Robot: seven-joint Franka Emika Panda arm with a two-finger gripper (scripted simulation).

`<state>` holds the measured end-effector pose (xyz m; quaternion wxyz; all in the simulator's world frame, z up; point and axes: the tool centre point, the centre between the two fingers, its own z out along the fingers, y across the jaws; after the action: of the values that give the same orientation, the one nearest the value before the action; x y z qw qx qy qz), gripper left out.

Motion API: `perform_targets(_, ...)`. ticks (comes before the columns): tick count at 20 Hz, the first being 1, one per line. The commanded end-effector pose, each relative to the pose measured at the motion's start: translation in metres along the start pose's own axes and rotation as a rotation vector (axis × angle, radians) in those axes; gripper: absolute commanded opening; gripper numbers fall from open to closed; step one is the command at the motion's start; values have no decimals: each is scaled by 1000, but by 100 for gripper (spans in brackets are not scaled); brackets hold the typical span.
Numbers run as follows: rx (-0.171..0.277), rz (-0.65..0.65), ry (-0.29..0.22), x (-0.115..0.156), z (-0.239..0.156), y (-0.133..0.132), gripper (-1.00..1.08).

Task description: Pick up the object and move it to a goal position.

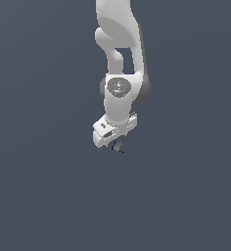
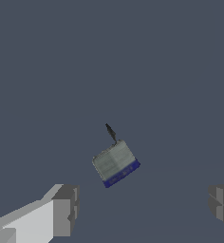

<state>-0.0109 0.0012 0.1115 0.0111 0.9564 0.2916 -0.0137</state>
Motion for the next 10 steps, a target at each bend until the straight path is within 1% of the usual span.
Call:
perform_targets(1, 0, -75, 3, 0, 7, -3, 100)
perform_targets(10, 2, -334, 18, 2, 30, -13, 100)
